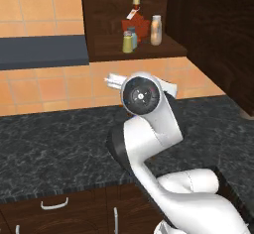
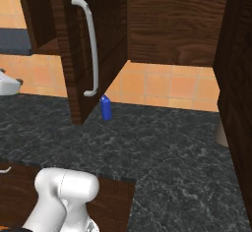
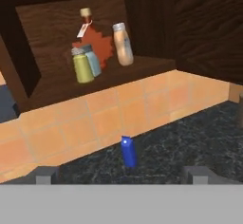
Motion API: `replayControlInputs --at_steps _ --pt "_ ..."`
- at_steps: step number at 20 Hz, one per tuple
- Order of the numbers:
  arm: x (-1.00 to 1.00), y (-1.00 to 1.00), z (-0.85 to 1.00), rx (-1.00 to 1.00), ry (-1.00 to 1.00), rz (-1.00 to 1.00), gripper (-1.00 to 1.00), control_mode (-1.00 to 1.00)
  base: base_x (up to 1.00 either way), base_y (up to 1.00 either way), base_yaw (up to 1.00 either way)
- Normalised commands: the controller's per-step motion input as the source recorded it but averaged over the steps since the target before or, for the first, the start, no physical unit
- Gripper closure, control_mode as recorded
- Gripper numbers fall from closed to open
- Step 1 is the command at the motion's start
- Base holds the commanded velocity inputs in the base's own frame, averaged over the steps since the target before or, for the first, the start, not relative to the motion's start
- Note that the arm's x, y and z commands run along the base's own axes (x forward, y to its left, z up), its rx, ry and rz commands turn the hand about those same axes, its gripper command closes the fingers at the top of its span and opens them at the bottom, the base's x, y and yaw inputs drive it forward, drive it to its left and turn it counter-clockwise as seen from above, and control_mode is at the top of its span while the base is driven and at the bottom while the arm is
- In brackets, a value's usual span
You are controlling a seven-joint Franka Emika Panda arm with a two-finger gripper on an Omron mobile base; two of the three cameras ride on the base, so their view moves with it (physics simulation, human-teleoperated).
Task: Put the shaker and condiment bottle from the counter next to their counterparts in the cabinet.
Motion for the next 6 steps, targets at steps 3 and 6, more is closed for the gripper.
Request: replayControlInputs --at_steps 3,6 --pt "-1.00 0.62 -0.25 -0.08 -0.03 0.07 -1.00 -1.00 0.00 0.00 0.00" --pt "-1.00 0.60 -0.21 -0.06 -0.03 0.07 -1.00 -1.00 0.00 0.00 0.00"
